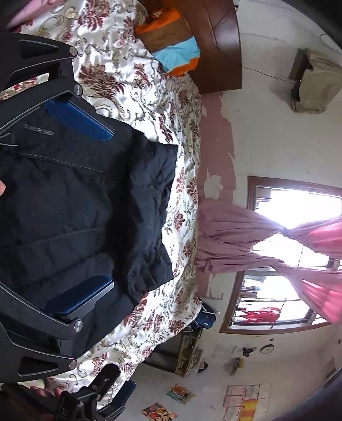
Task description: Fold large clothes
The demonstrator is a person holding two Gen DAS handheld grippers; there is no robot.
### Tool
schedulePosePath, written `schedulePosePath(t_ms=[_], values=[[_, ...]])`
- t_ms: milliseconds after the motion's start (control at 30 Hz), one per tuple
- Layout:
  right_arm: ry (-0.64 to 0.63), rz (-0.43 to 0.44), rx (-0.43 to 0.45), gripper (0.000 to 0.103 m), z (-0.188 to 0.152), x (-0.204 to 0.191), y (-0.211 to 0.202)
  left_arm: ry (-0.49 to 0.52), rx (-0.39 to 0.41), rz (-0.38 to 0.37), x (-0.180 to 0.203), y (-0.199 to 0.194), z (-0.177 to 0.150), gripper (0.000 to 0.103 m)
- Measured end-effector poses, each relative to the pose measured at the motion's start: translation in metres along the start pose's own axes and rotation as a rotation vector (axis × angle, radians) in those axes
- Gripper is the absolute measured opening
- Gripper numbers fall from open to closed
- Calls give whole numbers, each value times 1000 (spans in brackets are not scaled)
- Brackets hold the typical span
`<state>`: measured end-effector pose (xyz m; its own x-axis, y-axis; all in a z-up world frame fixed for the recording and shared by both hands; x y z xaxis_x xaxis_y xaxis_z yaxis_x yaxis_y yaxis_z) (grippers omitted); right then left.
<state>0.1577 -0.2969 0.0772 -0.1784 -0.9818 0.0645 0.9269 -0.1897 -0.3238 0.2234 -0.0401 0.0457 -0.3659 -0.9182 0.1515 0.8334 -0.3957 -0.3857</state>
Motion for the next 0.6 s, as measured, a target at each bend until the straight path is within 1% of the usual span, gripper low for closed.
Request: schedulePosePath(t_ms=[133,267,433,600], values=[[17,10,-17,101,-14,2,-3,-4,-25,9,-4,-3,-16,103],[18,10,-19,101,-24,1,-5,21,-34,21,-5,-8,-30,103],[5,31,-18,101,-37,0,-12,27,4,62,-9,-20,-39,103],[1,42,-41,101,-52,-2,-16,16,-13,82,-13,-25,-51,103]])
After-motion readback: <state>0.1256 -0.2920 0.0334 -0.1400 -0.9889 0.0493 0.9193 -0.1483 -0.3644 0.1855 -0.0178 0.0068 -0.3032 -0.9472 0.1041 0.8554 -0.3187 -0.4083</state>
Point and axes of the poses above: each gripper's, at about its wrist camera, not at the fingertips, and y roughly the way its jaws point, x to its right, z to its top, the point moved 2 cm from there along y, roughly the way its jaws point, and after that the axes turned 11 degrees about -z, right-handed, at the moved point
